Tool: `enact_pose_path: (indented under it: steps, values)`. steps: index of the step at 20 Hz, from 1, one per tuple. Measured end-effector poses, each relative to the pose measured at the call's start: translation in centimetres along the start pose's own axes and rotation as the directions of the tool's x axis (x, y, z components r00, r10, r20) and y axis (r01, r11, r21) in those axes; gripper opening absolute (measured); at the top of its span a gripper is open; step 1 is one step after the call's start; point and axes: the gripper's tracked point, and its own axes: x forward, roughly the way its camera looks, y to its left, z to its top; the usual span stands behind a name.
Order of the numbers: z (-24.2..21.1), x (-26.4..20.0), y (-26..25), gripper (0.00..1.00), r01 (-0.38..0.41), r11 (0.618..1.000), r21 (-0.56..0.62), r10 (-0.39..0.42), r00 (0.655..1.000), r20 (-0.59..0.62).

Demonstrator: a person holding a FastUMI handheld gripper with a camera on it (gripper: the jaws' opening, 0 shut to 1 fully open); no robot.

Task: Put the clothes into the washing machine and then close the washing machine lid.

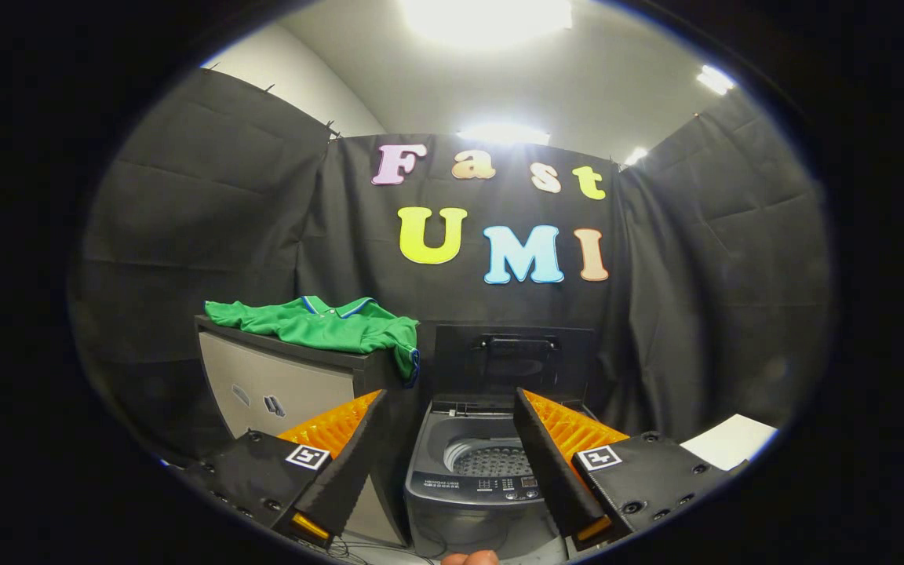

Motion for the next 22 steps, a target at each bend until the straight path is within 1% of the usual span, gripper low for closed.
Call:
enact_pose_path:
  steps: [22]
  values:
    - [-0.56, 0.3, -0.07, 0.98, -0.004, 1.0, -0.005, 0.003, 1.0, -0.031]
